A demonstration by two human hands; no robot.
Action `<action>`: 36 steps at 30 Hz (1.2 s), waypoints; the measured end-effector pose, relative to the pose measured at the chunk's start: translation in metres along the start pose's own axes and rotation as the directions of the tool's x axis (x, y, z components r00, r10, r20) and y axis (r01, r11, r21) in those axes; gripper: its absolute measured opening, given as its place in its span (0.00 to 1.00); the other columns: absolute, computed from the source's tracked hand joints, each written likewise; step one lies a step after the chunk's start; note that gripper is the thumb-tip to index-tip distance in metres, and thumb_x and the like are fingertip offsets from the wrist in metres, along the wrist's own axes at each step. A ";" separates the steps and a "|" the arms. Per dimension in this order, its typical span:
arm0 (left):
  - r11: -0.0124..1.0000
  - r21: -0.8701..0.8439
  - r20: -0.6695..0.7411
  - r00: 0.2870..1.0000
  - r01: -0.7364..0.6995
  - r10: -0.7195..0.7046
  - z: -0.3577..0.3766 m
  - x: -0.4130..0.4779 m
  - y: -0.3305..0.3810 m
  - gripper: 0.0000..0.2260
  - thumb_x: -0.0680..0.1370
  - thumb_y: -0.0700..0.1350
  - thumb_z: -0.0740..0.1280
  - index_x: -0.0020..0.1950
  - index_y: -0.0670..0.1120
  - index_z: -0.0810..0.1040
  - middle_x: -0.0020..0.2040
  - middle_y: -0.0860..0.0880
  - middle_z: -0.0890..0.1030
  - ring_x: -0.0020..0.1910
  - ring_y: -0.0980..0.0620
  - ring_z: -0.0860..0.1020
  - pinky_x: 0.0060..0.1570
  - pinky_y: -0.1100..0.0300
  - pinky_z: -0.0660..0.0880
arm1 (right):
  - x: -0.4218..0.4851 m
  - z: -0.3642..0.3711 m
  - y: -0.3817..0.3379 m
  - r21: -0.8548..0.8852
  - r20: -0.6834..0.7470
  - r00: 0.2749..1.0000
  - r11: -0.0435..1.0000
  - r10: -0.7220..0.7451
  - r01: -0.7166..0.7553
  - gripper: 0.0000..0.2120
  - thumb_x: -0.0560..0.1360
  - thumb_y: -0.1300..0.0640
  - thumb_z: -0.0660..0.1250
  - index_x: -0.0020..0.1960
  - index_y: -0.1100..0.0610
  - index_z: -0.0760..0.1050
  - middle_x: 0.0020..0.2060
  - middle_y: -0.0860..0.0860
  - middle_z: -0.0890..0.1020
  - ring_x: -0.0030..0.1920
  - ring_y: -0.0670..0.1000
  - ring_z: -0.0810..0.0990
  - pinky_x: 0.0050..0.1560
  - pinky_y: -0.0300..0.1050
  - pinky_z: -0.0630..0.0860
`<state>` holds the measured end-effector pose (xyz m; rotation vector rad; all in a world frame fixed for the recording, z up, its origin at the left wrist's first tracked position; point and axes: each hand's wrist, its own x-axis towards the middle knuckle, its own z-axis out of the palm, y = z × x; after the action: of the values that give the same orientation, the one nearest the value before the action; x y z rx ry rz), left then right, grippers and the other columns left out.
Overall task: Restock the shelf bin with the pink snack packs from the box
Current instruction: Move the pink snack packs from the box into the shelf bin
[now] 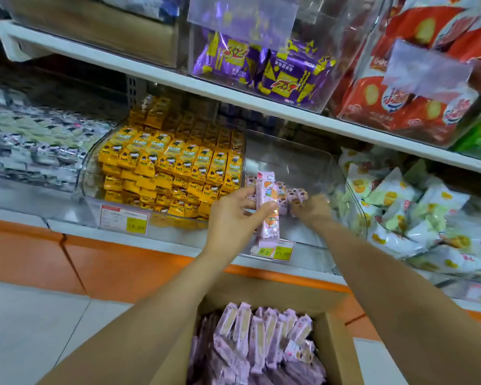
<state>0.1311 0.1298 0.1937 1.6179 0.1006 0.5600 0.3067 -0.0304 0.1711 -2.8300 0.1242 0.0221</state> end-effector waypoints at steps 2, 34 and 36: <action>0.999 0.030 0.007 1.000 -0.017 0.017 -0.001 -0.001 0.002 0.16 0.73 0.48 0.74 0.42 0.67 0.71 0.36 0.55 0.83 0.32 0.59 0.80 0.33 0.60 0.76 | 0.002 0.003 0.001 -0.083 0.095 0.995 0.996 -0.020 0.027 0.26 0.79 0.43 0.60 0.60 0.65 0.75 0.59 0.61 0.78 0.62 0.60 0.76 0.57 0.47 0.72; 0.143 0.729 0.563 0.705 -0.669 0.430 -0.001 -0.014 -0.059 0.23 0.81 0.53 0.50 0.67 0.46 0.77 0.64 0.42 0.78 0.69 0.41 0.72 0.72 0.38 0.53 | -0.059 -0.047 0.026 -0.312 -0.203 0.911 0.905 -0.360 0.288 0.15 0.80 0.55 0.60 0.43 0.65 0.78 0.45 0.65 0.78 0.46 0.64 0.78 0.41 0.48 0.70; 0.125 0.725 0.555 0.682 -0.678 0.477 0.000 -0.013 -0.062 0.22 0.81 0.52 0.52 0.67 0.45 0.77 0.63 0.40 0.79 0.67 0.41 0.73 0.72 0.38 0.54 | -0.050 -0.040 0.028 -0.386 -0.190 0.924 0.891 -0.331 0.239 0.18 0.81 0.53 0.58 0.46 0.66 0.78 0.46 0.65 0.79 0.47 0.64 0.79 0.42 0.49 0.73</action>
<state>0.1360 0.1340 0.1309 2.8723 -0.5381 1.0809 0.2548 -0.0648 0.2022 -3.1701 -0.2766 -0.4244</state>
